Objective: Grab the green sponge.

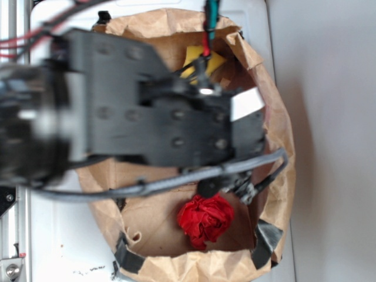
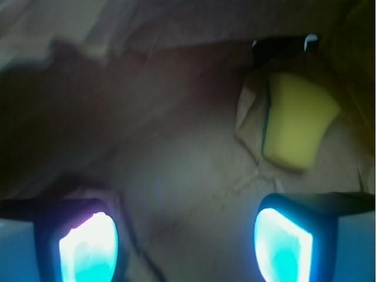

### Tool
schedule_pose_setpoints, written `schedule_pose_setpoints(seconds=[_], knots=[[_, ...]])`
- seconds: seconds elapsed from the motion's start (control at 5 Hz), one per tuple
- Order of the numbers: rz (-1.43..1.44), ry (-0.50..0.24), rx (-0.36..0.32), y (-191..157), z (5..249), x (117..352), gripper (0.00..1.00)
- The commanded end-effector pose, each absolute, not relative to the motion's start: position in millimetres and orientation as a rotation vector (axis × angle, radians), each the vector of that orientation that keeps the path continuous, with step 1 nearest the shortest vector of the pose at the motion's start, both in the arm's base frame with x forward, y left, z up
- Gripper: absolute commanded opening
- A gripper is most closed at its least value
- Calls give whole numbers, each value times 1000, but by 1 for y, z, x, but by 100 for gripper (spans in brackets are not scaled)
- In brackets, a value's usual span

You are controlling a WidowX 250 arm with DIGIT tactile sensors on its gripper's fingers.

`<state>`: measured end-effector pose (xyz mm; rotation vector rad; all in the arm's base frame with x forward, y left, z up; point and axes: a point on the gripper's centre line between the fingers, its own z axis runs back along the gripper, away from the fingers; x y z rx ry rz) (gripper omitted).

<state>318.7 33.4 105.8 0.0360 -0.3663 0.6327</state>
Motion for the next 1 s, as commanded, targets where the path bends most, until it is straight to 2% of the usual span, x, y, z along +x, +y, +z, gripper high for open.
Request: schedule_pose_setpoints(seconds=[0.0,0.8], knots=[[688,-446,90,58,121,326,100],[672,-436,119,58,122,332,100]])
